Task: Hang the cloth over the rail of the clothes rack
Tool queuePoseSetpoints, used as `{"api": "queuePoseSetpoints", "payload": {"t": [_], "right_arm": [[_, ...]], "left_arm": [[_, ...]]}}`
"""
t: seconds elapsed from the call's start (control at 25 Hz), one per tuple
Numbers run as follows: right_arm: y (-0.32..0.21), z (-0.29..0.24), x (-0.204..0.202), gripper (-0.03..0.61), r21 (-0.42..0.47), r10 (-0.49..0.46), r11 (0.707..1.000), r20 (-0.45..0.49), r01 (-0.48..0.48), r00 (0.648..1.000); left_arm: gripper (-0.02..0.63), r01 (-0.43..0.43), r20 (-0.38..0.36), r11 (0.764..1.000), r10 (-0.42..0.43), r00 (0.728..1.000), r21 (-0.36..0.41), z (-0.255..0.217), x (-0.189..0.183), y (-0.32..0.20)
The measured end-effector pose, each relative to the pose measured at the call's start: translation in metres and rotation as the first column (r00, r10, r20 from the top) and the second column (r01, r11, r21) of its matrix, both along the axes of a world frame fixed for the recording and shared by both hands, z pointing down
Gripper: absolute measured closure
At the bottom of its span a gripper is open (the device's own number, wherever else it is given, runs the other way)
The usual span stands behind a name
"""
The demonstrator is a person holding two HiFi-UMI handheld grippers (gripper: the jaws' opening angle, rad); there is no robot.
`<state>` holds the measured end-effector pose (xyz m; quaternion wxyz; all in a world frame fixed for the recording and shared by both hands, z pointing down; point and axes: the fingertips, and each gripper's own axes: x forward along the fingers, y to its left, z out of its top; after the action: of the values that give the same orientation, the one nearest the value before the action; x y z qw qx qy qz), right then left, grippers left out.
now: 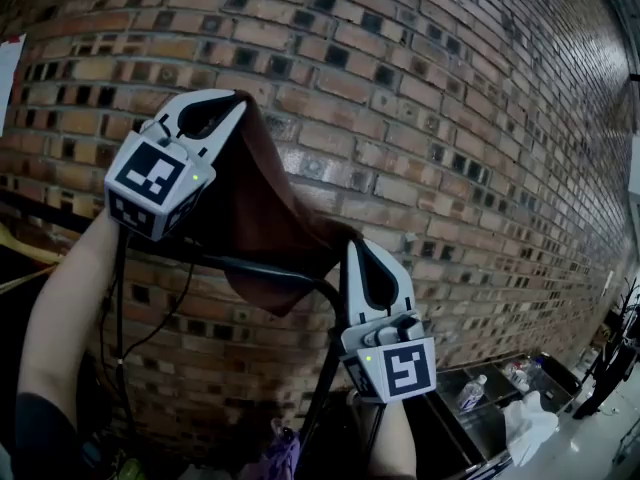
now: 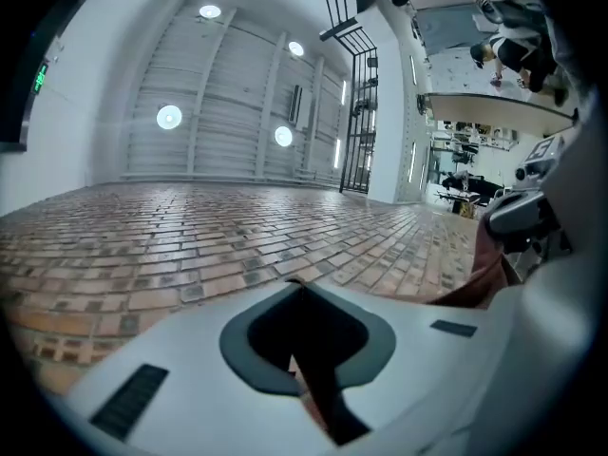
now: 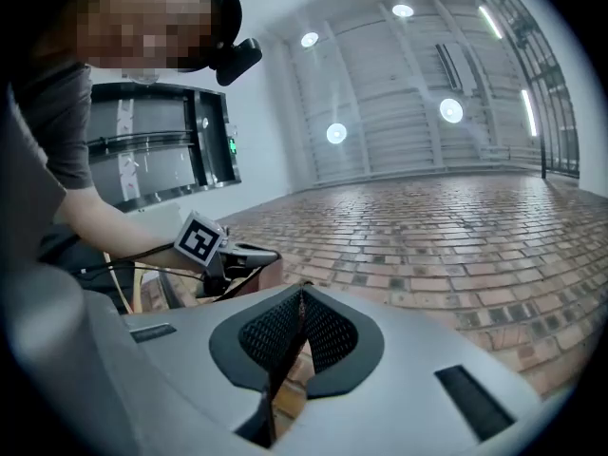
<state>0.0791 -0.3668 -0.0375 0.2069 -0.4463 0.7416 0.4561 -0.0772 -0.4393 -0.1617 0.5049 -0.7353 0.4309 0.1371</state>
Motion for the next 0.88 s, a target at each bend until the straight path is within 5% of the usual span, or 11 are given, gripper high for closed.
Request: {"api": "queuePoseSetpoints", "payload": {"t": [0.36, 0.6, 0.72, 0.88], "right_arm": [[0.022, 0.02, -0.063, 0.555, -0.005, -0.162, 0.987, 0.024, 0.162, 0.986], [0.008, 0.063, -0.066, 0.555, -0.035, -0.145, 0.988, 0.07, 0.147, 0.987], [0.012, 0.073, -0.076, 0.555, -0.026, -0.217, 0.975, 0.082, 0.22, 0.973], [0.019, 0.079, -0.097, 0.555, -0.024, -0.243, 0.969, 0.068, 0.245, 0.968]], "left_arm": [[0.591, -0.02, 0.065, 0.993, 0.027, 0.997, -0.114, 0.046, -0.084, 0.055], [0.589, 0.221, 0.017, 0.972, -0.22, 0.975, -0.076, 0.108, -0.124, 0.066], [0.589, 0.313, 0.005, 0.932, -0.318, 0.948, -0.18, 0.129, -0.149, 0.04], [0.591, 0.227, -0.028, 0.919, -0.249, 0.968, -0.322, 0.14, -0.167, 0.025]]}}
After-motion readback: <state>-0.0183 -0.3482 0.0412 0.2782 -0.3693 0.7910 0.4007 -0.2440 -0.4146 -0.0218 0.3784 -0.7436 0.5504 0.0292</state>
